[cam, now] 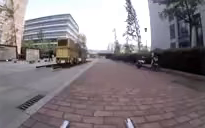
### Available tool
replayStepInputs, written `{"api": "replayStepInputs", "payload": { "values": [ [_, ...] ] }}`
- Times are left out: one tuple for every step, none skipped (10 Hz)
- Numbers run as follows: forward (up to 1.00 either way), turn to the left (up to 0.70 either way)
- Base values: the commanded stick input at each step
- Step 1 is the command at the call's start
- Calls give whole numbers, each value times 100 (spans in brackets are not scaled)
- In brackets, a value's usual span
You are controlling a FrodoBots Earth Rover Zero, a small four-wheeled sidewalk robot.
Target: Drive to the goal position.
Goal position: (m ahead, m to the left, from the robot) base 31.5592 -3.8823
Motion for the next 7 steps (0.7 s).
{"api": "replayStepInputs", "payload": {
  "values": [
    [70,-14],
    [70,-14],
    [70,-14],
    [70,-14],
    [70,-14],
    [70,-14],
    [70,-14]
  ]
}}
